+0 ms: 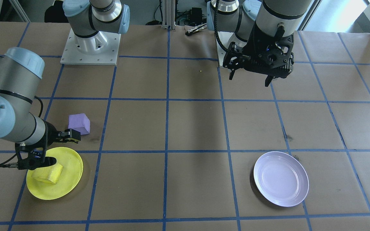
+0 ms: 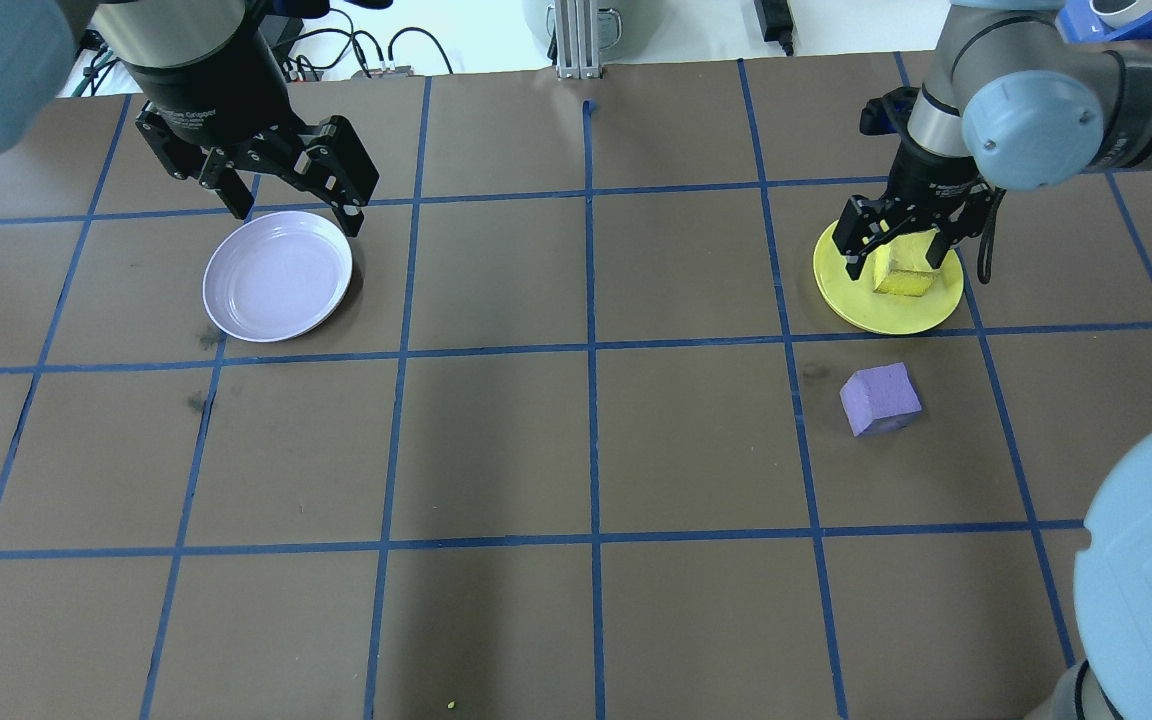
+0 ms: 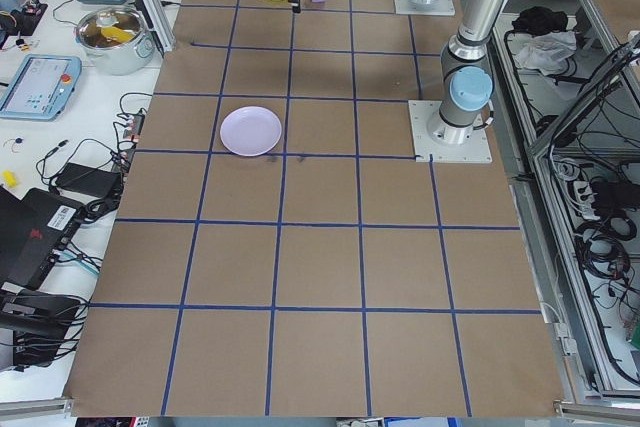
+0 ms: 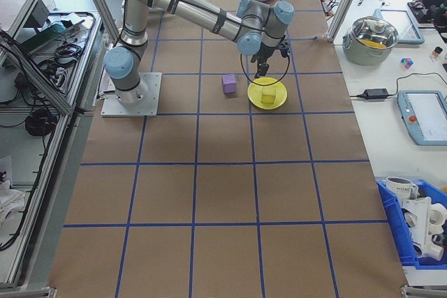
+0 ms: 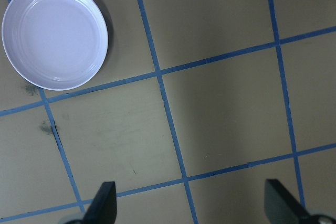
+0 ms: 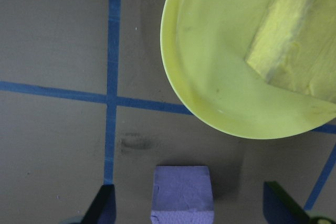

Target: Sort blocks by color into plates

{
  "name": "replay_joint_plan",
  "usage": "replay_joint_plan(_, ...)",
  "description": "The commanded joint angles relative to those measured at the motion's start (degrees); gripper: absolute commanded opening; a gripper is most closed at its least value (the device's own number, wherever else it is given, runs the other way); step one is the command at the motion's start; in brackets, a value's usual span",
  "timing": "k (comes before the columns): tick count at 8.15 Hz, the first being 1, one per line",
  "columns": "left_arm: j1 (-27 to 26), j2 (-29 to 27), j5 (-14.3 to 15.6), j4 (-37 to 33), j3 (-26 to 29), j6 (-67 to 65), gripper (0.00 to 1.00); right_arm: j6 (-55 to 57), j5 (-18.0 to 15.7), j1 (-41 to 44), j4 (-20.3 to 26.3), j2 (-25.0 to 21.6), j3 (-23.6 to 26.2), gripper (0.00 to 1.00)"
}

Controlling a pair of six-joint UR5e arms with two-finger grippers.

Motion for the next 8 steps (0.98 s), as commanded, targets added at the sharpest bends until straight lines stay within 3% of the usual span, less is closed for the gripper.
replay_joint_plan(1,0.00,-0.37,0.00,0.35,0.44,0.06,1.00,-0.58,-0.74,0.88,0.16,0.01,5.53,1.00)
replay_joint_plan(4,0.00,-0.02,0.00,0.70,-0.08,0.06,1.00,-0.06,-1.00,0.70,0.59,0.10,8.08,1.00)
replay_joint_plan(6,0.00,-0.11,0.00,0.79,-0.08,0.06,1.00,-0.06,-3.79,0.61,-0.64,0.10,8.97,1.00)
replay_joint_plan(8,0.00,0.07,-0.18,0.79,-0.08,0.06,1.00,-0.06,-4.17,0.61,-0.29,0.19,9.32,1.00)
